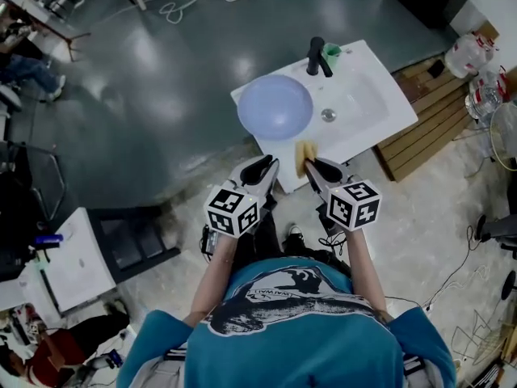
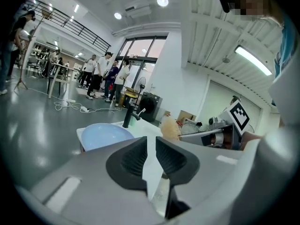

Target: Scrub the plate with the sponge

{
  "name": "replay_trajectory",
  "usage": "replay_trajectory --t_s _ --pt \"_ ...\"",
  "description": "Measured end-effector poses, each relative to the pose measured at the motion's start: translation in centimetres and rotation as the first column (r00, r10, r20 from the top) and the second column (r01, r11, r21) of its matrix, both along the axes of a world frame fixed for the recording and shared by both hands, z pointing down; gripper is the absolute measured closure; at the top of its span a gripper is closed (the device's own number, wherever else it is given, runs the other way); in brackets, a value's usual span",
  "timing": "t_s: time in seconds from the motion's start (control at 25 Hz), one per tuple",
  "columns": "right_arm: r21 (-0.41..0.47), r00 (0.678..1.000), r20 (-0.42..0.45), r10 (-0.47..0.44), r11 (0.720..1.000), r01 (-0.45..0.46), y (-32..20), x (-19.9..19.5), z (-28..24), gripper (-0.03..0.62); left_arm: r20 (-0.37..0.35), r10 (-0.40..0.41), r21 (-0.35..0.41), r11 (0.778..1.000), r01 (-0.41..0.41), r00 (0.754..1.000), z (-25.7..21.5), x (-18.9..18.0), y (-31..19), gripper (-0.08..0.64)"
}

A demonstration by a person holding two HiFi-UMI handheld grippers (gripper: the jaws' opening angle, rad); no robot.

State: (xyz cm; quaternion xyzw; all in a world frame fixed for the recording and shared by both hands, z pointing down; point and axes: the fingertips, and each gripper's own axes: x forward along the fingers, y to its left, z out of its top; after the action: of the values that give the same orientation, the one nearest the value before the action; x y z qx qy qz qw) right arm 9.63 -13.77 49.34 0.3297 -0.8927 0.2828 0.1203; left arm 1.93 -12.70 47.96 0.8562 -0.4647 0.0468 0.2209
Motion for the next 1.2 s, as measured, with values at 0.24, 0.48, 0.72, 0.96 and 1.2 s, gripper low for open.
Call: replay_trajectory --t_s 0.24,0.48,0.72,0.96,1.2 --pt "0.013 0.998 0.000 -0.061 0.998 0.061 3.4 1.8 -0.2 0.563 -0.002 -0.064 0.010 0.998 0.064 0.998 -0.2 2.1 3.9 0.549" --pt "0.016 0.993 -0.001 -0.115 0.993 0.115 5.2 2.1 -0.4 0.565 -0.003 -0.097 0.011 0.995 0.097 0.995 -0.6 3.1 6.0 0.549" --pt "0.017 0.989 0.004 -0.151 0.988 0.151 5.8 2.2 -0.5 0.565 -0.005 -0.124 0.012 0.992 0.124 0.992 -0.9 3.5 6.8 0.549" --pt "0.015 0.986 0.018 -0.163 0.986 0.163 6.2 2.0 -0.6 0.565 0.008 -0.126 0.006 0.992 0.126 0.992 -0.9 3.7 7.4 0.549" --pt "0.012 0.984 0.028 -0.174 0.985 0.174 6.2 1.6 -0.5 0.565 0.016 -0.132 0.001 0.991 0.132 0.991 -0.7 3.5 7.6 0.549"
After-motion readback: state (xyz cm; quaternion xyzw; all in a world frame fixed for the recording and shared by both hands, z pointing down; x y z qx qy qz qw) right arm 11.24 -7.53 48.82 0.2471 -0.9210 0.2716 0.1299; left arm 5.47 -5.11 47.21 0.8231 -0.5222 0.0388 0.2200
